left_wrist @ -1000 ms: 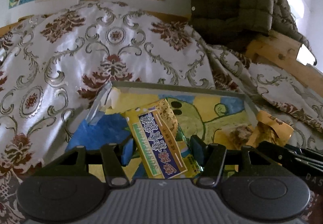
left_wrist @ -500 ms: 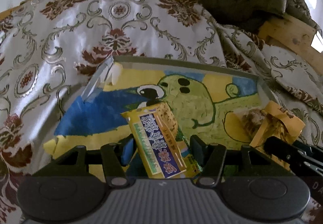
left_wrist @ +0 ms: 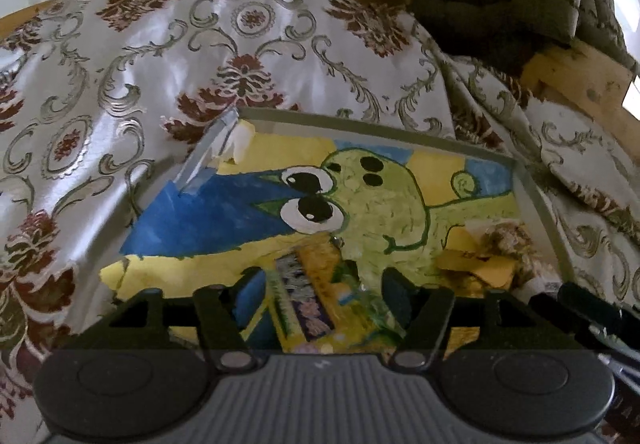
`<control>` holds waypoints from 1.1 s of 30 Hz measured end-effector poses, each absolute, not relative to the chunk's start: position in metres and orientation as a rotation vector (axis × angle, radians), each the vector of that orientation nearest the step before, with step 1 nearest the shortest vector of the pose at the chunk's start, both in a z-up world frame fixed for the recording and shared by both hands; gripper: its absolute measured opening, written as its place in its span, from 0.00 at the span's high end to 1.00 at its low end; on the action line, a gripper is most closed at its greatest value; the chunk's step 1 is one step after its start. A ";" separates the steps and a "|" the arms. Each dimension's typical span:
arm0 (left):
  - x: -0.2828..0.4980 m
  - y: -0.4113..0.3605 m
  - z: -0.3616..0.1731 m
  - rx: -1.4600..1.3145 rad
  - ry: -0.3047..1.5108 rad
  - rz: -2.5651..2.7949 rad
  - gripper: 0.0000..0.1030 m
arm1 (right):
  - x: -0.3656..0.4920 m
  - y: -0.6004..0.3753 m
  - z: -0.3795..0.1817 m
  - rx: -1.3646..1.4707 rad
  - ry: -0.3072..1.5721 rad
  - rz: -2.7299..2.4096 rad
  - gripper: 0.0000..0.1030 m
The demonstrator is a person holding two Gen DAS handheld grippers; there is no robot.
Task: Organize snacks
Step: 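Open both tools to drop the yellow box and gold packet into the tray, then withdraw both tools from the tray back toward the remaining snacks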
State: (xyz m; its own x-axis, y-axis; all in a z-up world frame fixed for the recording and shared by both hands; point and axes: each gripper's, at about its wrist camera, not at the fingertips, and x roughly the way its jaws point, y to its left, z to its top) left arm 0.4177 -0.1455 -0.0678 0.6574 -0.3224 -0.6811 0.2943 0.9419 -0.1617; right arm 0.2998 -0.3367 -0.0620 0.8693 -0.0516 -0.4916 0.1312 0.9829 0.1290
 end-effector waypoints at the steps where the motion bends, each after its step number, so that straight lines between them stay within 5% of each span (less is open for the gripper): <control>1: 0.415 -0.144 -0.066 -0.042 0.776 -0.349 0.27 | 0.298 -0.337 -0.061 0.161 0.508 -0.092 0.56; 18: 0.309 -0.108 -0.018 -0.100 0.583 -0.273 0.00 | 0.231 -0.329 -0.011 0.113 0.416 -0.087 0.08; 33: 0.189 -0.038 0.015 -0.137 0.520 -0.177 0.00 | 0.144 -0.285 0.031 0.097 0.399 -0.099 0.01</control>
State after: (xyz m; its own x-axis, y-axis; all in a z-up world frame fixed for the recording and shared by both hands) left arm 0.1887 -0.0377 0.0151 0.8532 -0.2025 -0.4806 0.1333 0.9756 -0.1744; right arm 0.1437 -0.2854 0.0313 0.9169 -0.0772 -0.3917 0.1155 0.9905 0.0751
